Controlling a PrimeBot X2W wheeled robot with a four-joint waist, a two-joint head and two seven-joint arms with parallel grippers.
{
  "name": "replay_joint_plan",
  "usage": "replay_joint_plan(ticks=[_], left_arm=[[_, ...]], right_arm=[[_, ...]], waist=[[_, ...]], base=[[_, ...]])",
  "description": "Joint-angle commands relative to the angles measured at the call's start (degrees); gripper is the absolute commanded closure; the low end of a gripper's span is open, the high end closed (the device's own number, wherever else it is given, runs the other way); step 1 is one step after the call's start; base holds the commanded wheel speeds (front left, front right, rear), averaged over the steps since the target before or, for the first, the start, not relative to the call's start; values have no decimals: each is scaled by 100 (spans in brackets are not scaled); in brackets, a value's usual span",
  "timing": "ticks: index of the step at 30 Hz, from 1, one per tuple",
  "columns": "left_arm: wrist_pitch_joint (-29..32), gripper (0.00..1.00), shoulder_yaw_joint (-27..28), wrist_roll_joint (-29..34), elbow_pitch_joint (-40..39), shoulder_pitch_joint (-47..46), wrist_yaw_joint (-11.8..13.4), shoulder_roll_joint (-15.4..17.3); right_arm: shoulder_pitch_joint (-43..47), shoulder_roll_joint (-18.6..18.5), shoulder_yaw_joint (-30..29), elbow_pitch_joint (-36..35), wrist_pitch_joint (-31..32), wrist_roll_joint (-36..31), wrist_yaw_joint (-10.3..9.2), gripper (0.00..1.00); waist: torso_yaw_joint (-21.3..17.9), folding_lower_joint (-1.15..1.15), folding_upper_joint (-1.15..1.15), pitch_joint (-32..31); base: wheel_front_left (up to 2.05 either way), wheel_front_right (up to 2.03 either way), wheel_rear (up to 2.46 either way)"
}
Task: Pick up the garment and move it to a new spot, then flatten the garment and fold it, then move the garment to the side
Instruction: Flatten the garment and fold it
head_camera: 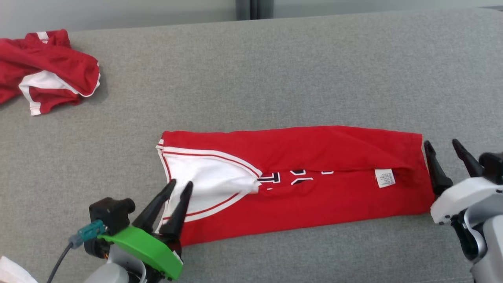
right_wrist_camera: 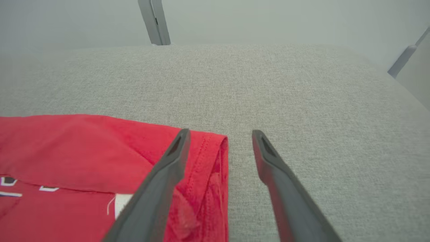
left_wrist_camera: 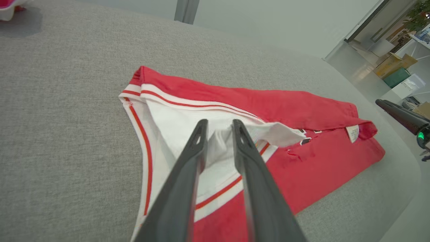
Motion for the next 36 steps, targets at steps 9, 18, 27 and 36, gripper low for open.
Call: replay_joint_plan(ticks=[9,18,27,36], left_arm=[[-306,0,201,151,-116,332,207,-151],[-406,0,480,481,70,367,319,-498],[-405,0,859,801,261,476,160,-812],[-406,0,1192,1114,343,562,-8,-1046]], right_arm=[[509,431,-820,-387,-94,-397,-4,0],[334,615,-755,94,70,-700,-4,0],[132,693,-709,1112,-52,-1009,-4,0],[-109,826,-577,1748,-154,-1074,-3,100]], waist=[[61,0,0,-197],[229,0,0,-205],[371,0,0,-173],[321,0,0,-236]], base=[[0,0,0],[0,0,0],[0,0,0],[0,0,0]])
